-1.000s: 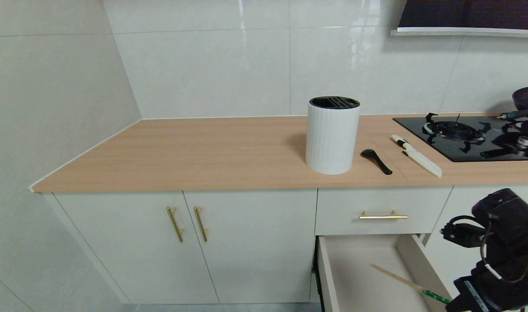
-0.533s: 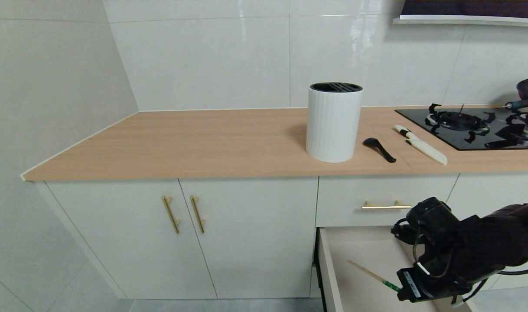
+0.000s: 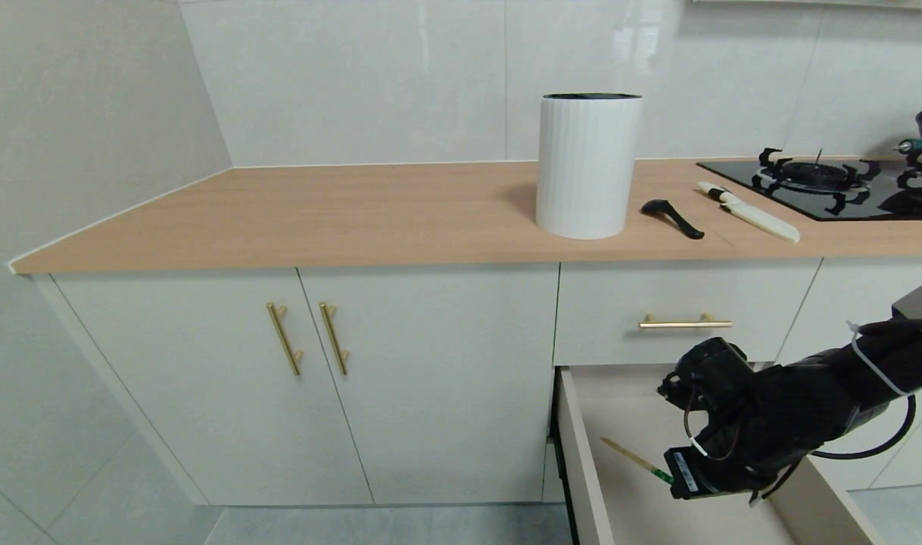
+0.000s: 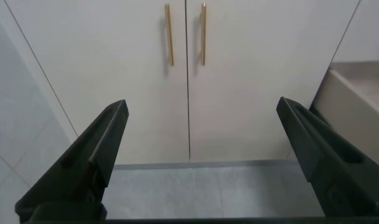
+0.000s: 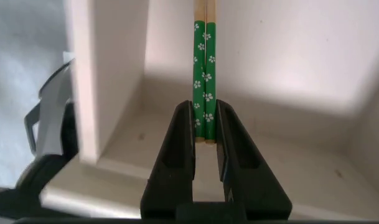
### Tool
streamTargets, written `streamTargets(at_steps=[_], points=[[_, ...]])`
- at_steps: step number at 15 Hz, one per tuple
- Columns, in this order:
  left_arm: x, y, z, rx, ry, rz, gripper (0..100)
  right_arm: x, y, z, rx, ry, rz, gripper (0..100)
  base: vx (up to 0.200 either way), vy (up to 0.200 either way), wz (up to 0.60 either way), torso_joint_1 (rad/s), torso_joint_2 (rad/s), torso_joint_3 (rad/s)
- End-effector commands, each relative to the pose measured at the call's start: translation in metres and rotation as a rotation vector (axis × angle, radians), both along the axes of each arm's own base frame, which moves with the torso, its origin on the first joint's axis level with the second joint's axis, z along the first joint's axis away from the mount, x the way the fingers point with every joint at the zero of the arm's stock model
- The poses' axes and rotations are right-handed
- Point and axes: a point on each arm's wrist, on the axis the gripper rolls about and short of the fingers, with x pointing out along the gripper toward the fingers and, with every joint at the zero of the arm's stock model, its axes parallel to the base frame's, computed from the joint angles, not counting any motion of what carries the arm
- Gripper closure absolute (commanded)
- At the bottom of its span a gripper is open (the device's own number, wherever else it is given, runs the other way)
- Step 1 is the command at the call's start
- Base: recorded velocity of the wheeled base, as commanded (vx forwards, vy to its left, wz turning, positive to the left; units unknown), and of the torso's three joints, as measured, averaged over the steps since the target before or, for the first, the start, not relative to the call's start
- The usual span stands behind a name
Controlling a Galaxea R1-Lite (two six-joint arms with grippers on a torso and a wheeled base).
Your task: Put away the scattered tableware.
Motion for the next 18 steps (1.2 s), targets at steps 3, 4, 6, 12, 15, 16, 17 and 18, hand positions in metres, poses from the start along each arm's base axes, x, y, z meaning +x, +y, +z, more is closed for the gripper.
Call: streamTargets(at_steps=[3,4,6,12,15,16,17,18], points=[[0.000,0.000,0.000,0.000,0.000,0.000,0,0.010,-0.004,-0.005,0.013,-0.039,-0.020,100,0.000,0.000,0.00,-0.085,0.44,0.354],[0.000,0.000,0.000,0.000,0.000,0.000,0,0.012,-0.005,-0.004,0.016,-0.048,-0.026,100,0.000,0.000,0.00,-0.036,0.44,0.378],[0.000,0.000,0.000,0.000,0.000,0.000,0,0.013,-0.007,-0.003,0.018,-0.052,-0.032,100,0.000,0.000,0.00,0.002,0.24,0.176],[0.000,0.000,0.000,0.000,0.000,0.000,0,0.015,-0.006,0.000,0.025,-0.077,-0.033,100,0.000,0.000,0.00,-0.011,0.03,0.038],[0.000,0.000,0.000,0.000,0.000,0.000,0,0.019,-0.002,-0.002,0.053,-0.129,-0.052,100,0.000,0.000,0.00,-0.003,0.05,0.028],[0.000,0.000,0.000,0.000,0.000,0.000,0,0.021,0.000,-0.006,0.054,-0.131,-0.067,100,0.000,0.000,0.00,0.000,0.00,0.000],[0.000,0.000,0.000,0.000,0.000,0.000,0,0.024,0.002,-0.013,0.035,-0.142,-0.085,100,0.000,0.000,0.00,0.000,0.00,0.000],[0.000,0.000,0.000,0.000,0.000,0.000,0,0.029,0.003,-0.023,0.011,-0.161,-0.114,100,0.000,0.000,0.00,0.000,0.00,0.000]])
